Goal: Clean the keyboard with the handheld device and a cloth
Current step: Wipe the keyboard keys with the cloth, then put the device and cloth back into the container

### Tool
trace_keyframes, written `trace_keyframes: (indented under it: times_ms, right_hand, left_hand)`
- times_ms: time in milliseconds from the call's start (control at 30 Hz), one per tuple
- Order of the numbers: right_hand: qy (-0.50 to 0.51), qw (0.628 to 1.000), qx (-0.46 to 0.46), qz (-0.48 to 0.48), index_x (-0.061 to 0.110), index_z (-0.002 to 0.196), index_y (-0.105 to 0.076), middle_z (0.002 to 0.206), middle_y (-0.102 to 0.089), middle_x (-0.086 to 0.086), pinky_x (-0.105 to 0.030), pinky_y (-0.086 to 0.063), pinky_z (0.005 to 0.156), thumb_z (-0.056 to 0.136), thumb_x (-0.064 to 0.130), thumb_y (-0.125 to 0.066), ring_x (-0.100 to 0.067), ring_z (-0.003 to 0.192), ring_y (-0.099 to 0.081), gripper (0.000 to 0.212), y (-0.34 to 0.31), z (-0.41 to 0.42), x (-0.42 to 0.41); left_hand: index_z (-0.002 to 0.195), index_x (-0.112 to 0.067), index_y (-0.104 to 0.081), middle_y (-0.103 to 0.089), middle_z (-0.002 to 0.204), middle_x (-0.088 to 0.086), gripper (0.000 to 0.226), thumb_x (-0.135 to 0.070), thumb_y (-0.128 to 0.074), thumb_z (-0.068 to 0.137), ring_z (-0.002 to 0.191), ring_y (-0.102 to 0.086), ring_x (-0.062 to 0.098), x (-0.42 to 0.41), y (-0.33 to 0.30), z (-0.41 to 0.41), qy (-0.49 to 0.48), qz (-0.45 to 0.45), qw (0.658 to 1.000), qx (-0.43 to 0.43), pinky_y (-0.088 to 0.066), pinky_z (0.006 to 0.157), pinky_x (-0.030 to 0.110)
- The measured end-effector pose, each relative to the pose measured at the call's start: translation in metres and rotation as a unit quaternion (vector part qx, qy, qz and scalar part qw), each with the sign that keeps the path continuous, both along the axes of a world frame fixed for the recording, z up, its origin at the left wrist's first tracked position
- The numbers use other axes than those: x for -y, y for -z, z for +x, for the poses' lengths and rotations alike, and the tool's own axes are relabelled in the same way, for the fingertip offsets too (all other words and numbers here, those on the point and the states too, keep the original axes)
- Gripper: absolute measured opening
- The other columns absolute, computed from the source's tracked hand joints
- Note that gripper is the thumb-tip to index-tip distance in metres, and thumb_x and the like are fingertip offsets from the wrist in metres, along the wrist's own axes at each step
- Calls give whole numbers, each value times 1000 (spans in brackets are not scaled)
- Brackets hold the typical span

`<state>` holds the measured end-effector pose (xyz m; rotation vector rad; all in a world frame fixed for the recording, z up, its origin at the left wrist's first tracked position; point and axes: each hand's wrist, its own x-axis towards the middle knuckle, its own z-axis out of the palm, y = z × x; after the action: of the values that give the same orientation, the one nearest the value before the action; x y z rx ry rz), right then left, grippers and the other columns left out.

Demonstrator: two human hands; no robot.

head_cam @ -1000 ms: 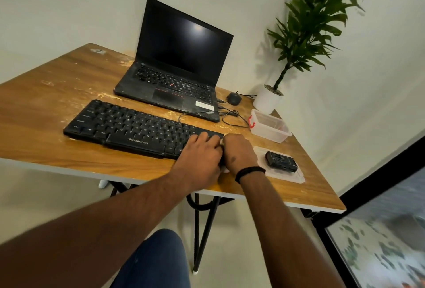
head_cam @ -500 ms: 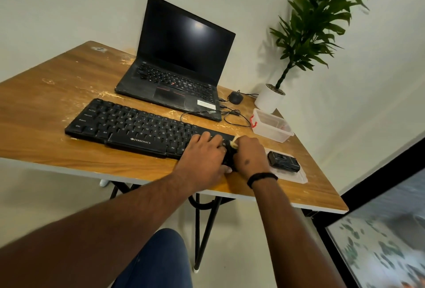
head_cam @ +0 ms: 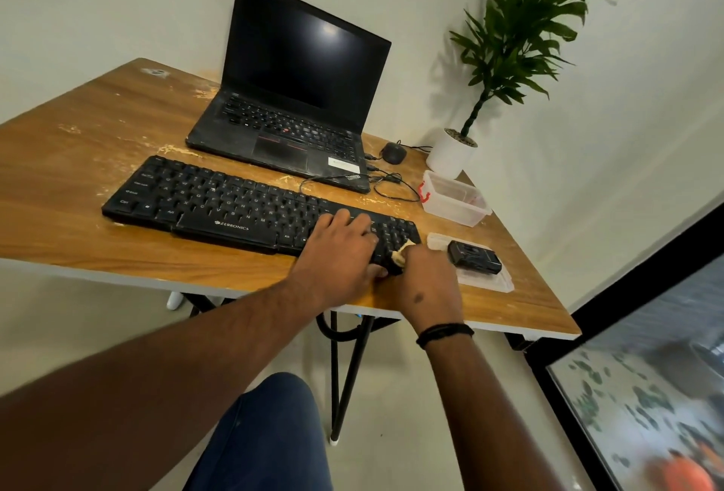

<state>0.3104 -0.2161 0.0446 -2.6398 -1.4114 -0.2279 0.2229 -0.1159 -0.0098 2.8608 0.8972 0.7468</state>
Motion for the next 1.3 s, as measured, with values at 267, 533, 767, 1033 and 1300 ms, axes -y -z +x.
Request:
trace_keyframes:
  times_ms: [267,533,767,1033,1300]
  right_hand:
    - [12,999,-40,-19,11,107,-63,105,-65,-11,-33,-45,78,93,13,-58,-28,99,-60,15,-19,4,-2]
    - [-71,997,-9,-24,9,103,-64,103,-66,-11,-33,-44,73,89,2,-50,-29,95,-62,21,-2,-42,15]
    - [-7,919,-255,300,18,102,-69,98,-67,2,-22,-50,75,85,9,-67,-13,90,-62,19,0,12,26]
    - [181,671,-409,591,9,109,-62,113,-63,-8,-37,-62,72,77,16,-84,-22,98,-64,39,-4,101,34]
    - [156,661,-411,608,9,109,-64,107,-65,-6,-21,-55,61,83,26,-79,-21,94,-65,34,-3,146,8]
  left_hand:
    - [135,-21,-59,-47,123,-4,58,-62,-50,95,114,-38,18,2,-1,-1,4,0,1000,2,-34,104,39]
    - [130,-21,-59,-46,125,0,49,-45,-60,88,114,-40,22,0,-3,-5,14,20,999,-28,-35,99,39]
    - [138,-24,-55,-50,127,-3,54,-56,-53,95,118,-41,18,0,0,-3,16,6,1000,1,-34,106,40]
    - [143,-23,-50,-55,130,-3,56,-55,-50,97,120,-49,17,14,-6,5,68,1,990,120,-37,107,38]
    - [136,-14,-54,-69,115,3,56,-38,-76,90,84,-71,11,29,-71,119,51,-527,799,286,-56,65,21]
